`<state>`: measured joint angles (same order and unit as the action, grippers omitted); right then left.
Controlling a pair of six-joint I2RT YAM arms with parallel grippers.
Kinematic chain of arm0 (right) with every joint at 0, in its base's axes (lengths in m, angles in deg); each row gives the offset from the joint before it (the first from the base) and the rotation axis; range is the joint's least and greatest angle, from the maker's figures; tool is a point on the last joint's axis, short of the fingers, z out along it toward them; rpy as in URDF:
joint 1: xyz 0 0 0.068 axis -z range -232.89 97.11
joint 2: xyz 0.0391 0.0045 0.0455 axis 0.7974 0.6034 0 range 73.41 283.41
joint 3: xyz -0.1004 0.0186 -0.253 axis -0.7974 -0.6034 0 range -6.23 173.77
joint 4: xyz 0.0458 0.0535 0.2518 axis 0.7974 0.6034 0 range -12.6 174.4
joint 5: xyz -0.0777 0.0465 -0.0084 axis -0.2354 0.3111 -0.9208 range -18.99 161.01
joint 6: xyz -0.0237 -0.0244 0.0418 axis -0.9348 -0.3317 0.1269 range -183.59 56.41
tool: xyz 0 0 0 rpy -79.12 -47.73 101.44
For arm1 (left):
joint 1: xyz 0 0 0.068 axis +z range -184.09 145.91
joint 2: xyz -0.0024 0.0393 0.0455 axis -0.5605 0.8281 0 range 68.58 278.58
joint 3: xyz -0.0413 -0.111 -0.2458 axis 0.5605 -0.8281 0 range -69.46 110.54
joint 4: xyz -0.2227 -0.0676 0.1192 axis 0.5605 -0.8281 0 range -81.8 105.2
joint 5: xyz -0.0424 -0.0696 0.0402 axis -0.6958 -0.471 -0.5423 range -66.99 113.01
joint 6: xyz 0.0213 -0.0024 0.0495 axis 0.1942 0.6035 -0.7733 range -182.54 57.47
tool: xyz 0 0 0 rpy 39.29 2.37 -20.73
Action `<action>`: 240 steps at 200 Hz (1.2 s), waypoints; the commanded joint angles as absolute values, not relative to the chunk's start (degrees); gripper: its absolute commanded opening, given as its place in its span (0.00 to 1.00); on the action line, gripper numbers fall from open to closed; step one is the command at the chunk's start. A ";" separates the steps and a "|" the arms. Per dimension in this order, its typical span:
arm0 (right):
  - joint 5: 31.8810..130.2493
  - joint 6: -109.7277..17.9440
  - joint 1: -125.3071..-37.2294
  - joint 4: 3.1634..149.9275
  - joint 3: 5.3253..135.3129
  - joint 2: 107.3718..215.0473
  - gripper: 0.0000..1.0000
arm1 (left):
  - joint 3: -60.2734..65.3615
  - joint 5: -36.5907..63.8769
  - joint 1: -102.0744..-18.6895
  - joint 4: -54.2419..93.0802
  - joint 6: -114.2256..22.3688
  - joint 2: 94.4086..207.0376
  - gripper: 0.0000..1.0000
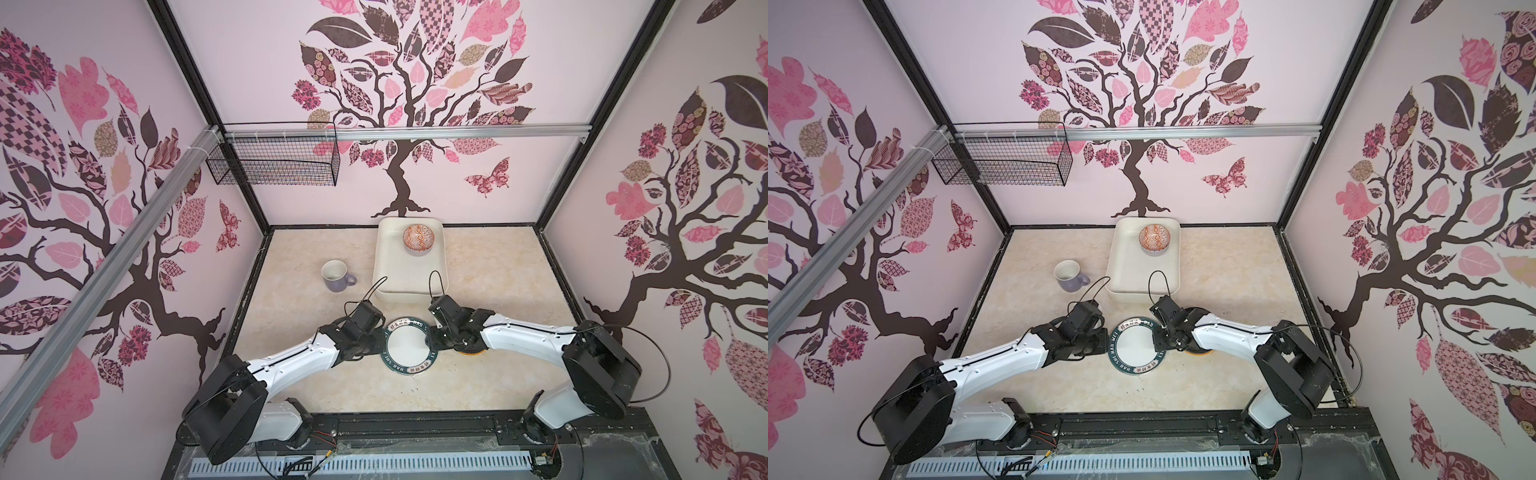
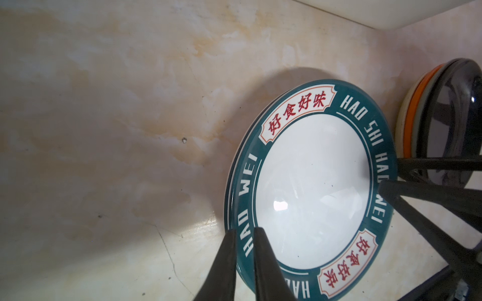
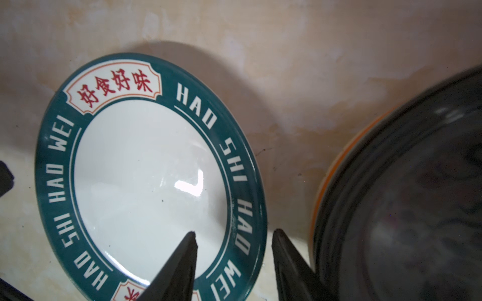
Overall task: Place the mixed dishes into the plastic bin
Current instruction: 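Grip opposite edges of the green-rimmed plate with both grippers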
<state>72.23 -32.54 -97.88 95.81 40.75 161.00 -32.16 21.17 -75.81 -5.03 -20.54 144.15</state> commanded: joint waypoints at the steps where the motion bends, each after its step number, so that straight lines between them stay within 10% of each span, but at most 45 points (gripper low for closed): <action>1: 71.58 -32.84 -98.18 96.59 41.07 158.96 0.51 | -30.78 20.82 -76.10 -5.10 -20.81 144.85 0.22; 240: 69.87 -32.91 -97.58 97.88 41.48 158.30 0.42 | -31.40 17.79 -76.17 -0.13 -20.96 151.13 0.12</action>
<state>70.94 -32.74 -97.81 96.31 40.75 160.98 -32.16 18.76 -75.87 -0.53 -20.54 149.77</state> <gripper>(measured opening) 0.438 0.120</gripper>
